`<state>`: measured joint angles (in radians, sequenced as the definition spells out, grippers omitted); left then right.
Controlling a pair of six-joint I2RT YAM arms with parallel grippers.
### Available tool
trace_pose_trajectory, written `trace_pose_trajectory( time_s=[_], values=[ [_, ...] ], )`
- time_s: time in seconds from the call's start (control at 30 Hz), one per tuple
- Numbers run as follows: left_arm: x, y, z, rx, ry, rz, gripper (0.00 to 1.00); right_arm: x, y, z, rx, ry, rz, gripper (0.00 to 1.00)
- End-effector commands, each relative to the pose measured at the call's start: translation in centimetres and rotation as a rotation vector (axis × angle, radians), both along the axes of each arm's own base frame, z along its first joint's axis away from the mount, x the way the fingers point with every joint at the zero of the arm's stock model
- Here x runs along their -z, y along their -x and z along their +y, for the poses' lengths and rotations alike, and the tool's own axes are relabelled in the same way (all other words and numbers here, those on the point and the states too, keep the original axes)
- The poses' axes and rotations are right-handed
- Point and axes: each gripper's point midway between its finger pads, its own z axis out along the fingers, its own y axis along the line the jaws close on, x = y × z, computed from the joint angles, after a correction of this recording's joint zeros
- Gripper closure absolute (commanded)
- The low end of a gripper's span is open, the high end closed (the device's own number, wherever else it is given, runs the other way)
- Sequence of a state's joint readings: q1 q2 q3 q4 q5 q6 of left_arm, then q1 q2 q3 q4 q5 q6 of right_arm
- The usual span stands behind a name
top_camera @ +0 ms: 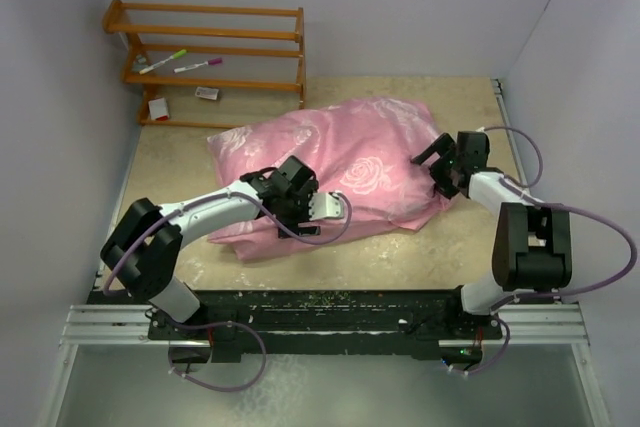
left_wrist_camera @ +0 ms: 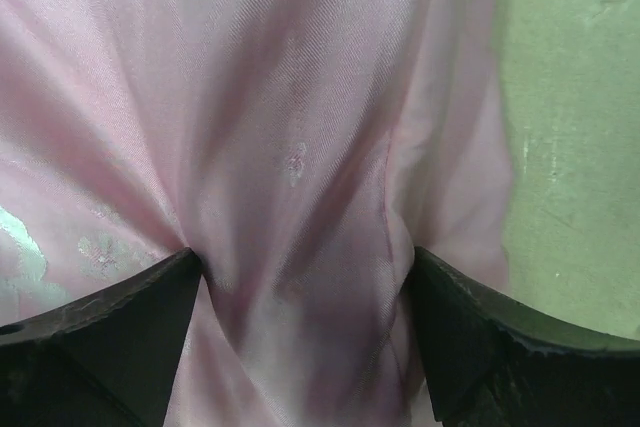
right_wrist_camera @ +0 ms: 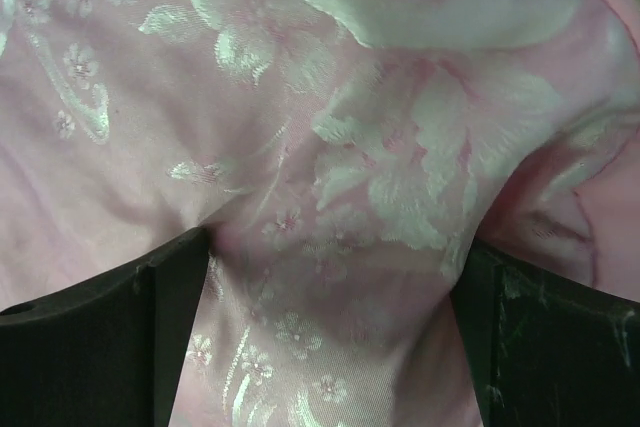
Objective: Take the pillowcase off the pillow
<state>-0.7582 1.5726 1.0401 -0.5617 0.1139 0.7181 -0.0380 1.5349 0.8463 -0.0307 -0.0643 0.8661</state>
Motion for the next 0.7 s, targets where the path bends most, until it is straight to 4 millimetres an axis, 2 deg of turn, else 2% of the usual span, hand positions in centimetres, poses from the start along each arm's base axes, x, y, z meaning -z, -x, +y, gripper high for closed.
trace_pose_trajectory(
  time_s=[0.0,0.07,0.13,0.2,0.23,0.27,0.33,0.43,0.47,0.5,0.57,0.67],
  values=[
    [1.0,-2.0,3.3,-0.134,-0.028,-0.038,0.17,-2.2,-1.6,4.3,-0.187,-0.115,-0.182,0.02],
    [0.4,-2.3,4.1,-0.176,0.014,-0.022,0.17,-2.7,-1.3,6.6,-0.251,-0.171,-0.225,0.09],
    [-0.9,-2.6,4.7,-0.197,0.046,-0.032,0.16,-4.1,-1.2,9.2,-0.318,-0.208,-0.268,0.22],
    [-2.8,-2.8,4.9,-0.202,0.074,-0.062,0.09,-6.8,-1.3,11.6,-0.369,-0.234,-0.330,0.43],
    [-3.9,-2.9,4.8,-0.202,0.092,-0.078,0.05,-8.6,-1.4,12.6,-0.386,-0.241,-0.360,0.59],
    [-5.2,-2.9,4.6,-0.201,0.118,-0.097,0.00,-10.7,-1.5,13.4,-0.396,-0.239,-0.396,0.69],
    [-8.4,-2.7,4.1,-0.188,0.184,-0.126,0.01,-15.2,-1.4,14.7,-0.396,-0.213,-0.463,1.00],
    [-13.6,-2.0,3.3,-0.171,0.295,-0.166,0.01,-23.4,-0.6,16.7,-0.404,-0.194,-0.597,1.00],
    [-15.6,-1.7,3.0,-0.163,0.339,-0.185,0.01,-25.4,-0.1,17.3,-0.400,-0.203,-0.621,1.00],
    [-17.7,-1.6,2.6,-0.152,0.382,-0.209,0.01,-27.4,0.4,17.9,-0.397,-0.210,-0.648,1.00],
    [-20.7,-1.1,2.1,-0.133,0.445,-0.226,0.01,-31.4,1.7,19.4,-0.396,-0.239,-0.699,1.00],
    [-24.2,-0.4,1.6,-0.130,0.517,-0.228,0.01,-35.4,3.6,21.9,-0.396,-0.279,-0.749,1.00]
  ],
)
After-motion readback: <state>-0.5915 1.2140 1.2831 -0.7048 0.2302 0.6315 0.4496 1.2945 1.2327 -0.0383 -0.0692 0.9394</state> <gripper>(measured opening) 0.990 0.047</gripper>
